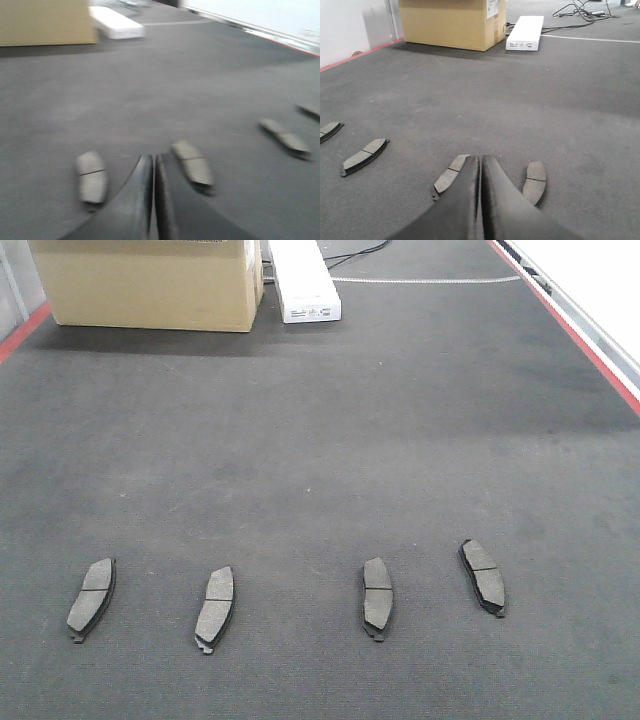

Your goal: Move and align brake pads A on conveyor

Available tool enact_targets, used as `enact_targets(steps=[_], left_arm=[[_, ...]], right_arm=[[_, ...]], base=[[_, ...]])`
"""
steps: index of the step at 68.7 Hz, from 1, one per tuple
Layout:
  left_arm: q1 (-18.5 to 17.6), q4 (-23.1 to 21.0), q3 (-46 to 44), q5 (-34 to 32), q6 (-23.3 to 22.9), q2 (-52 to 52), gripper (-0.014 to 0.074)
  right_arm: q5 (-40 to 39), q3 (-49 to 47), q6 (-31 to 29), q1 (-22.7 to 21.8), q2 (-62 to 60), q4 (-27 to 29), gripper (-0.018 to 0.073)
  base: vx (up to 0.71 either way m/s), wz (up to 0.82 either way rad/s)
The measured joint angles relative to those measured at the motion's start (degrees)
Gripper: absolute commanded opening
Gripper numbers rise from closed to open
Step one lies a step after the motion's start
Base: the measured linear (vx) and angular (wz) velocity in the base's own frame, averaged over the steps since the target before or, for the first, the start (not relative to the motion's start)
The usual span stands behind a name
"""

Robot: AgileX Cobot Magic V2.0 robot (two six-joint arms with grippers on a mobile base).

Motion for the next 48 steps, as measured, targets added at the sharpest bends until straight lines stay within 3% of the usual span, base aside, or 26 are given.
enact_targets(steps=[12,21,48], left_arm=[[10.3,-0.1,5.5,-6.6,0.4,-1.1,-0.0007],[14.0,-0.1,5.7,-6.8,0.6,-3.7,-0.0006],[15.0,-0.1,5.7,-6.4,0.6,-4.0,-0.0006]], right_arm=[[0.0,0.0,0.0,0.0,0.0,0.0,-0.0011],[0.0,0.0,0.0,0.0,0.0,0.0,-0.0011],[0.1,0.1,0.0,0.0,0.0,0.0,-0.0011]], base=[[0.0,0.0],[0.0,0.0],[0.0,0.0]])
